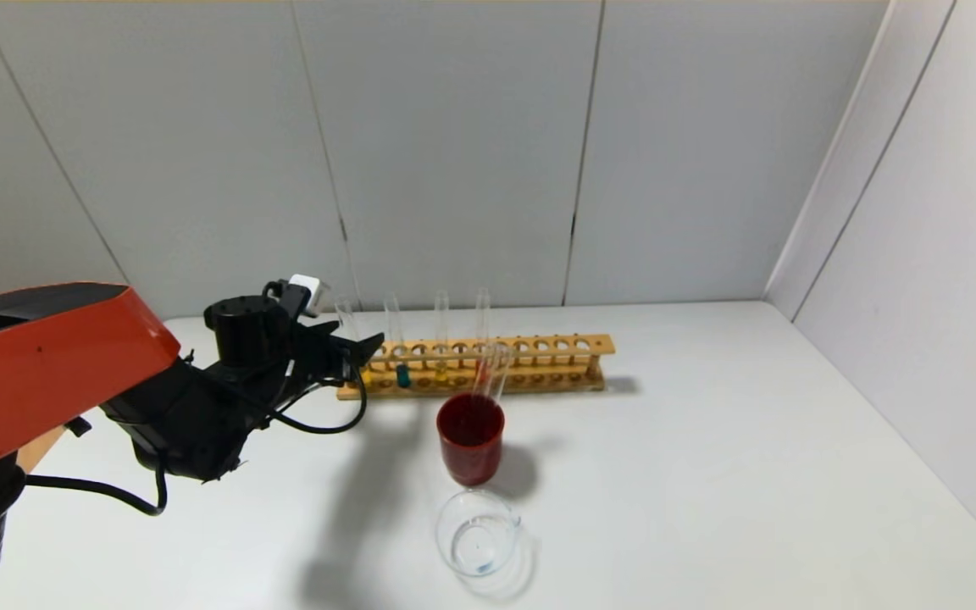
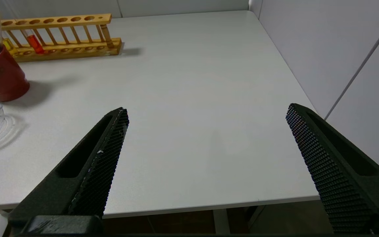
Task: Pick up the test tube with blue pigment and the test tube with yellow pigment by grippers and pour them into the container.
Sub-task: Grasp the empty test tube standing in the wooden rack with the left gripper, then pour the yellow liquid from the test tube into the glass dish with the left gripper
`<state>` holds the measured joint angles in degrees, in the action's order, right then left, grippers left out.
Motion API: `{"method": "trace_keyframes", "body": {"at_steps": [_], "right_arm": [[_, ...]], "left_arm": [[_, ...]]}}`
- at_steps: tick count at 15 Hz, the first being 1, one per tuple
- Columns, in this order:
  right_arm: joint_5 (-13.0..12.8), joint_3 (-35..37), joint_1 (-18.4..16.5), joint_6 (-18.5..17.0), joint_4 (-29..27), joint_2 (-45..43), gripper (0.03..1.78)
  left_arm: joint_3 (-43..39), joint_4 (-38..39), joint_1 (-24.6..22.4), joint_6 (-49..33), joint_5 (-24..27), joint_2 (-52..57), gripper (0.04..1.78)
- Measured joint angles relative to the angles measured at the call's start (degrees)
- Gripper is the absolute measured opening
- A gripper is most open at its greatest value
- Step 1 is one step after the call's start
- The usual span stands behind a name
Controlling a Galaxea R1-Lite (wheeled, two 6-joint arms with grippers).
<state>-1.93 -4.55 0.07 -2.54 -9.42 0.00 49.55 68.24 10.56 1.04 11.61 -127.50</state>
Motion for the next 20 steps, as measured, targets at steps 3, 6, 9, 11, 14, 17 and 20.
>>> {"method": "trace_keyframes", "body": {"at_steps": [3, 6, 9, 11, 14, 17, 20], "right_arm": [[0.0, 0.0, 0.0, 0.0, 0.0, 0.0, 1.75], [0.0, 0.0, 0.0, 0.0, 0.0, 0.0, 1.75], [0.0, 0.0, 0.0, 0.0, 0.0, 0.0, 1.75], [0.0, 0.0, 0.0, 0.0, 0.0, 0.0, 1.75], [0.0, 0.0, 0.0, 0.0, 0.0, 0.0, 1.75], [0.0, 0.0, 0.0, 0.0, 0.0, 0.0, 1.75], [0.0, 0.0, 0.0, 0.0, 0.0, 0.0, 1.75]], "left_arm": [[0.2, 0.0, 0.5, 0.0, 0.0, -0.2, 0.67], [0.3, 0.0, 0.7, 0.0, -0.1, -0.2, 0.32], [1.1, -0.3, 1.0, 0.1, -1.9, -0.1, 0.31], [2.3, -1.9, 1.2, 0.2, -3.7, 0.6, 0.31], [5.2, -7.6, 1.2, 0.2, -4.3, 4.1, 0.31], [10.6, -16.4, 1.1, 0.3, -5.2, 9.7, 0.31], [17.3, -27.8, 1.0, 0.3, -5.5, 16.3, 0.31]]}}
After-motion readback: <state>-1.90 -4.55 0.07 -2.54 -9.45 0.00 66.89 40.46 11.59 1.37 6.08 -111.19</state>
